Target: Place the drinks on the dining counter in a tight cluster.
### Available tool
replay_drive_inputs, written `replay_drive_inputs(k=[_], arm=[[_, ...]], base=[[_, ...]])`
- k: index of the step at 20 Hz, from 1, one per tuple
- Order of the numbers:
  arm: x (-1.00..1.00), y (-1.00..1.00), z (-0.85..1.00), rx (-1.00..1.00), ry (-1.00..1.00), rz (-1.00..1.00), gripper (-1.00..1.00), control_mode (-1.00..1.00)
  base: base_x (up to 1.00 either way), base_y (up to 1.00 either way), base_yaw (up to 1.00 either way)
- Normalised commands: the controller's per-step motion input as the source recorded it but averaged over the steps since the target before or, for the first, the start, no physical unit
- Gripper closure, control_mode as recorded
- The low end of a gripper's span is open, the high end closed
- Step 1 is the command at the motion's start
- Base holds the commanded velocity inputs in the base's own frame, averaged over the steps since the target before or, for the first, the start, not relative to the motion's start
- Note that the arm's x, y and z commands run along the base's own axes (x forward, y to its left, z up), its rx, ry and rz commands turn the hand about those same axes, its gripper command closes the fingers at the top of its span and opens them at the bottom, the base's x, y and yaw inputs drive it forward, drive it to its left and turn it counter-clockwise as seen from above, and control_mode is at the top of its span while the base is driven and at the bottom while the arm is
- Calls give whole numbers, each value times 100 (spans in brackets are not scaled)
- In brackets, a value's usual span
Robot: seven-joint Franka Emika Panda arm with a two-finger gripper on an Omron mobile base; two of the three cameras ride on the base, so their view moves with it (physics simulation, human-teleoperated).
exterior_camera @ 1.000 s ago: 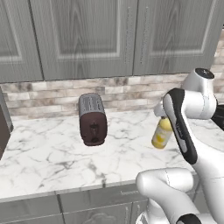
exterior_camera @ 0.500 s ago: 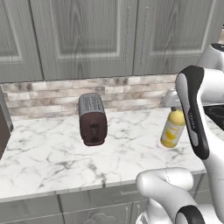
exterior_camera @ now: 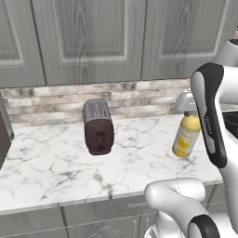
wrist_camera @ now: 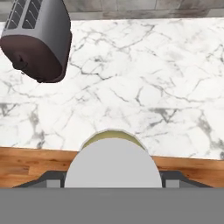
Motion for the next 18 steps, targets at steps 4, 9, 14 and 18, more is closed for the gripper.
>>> replay_drive_inputs(k=[4, 9, 14, 18], arm=[[-6, 0, 0, 0, 0, 0, 100, -100], [0, 0, 0, 0, 0, 0, 100, 100], [0, 0, 0, 0, 0, 0, 100, 100], [0, 0, 0, 0, 0, 0, 100, 100]], base=[[0, 0, 0], [-78, 24, 0], [-75, 48, 7], [-46, 68, 30]])
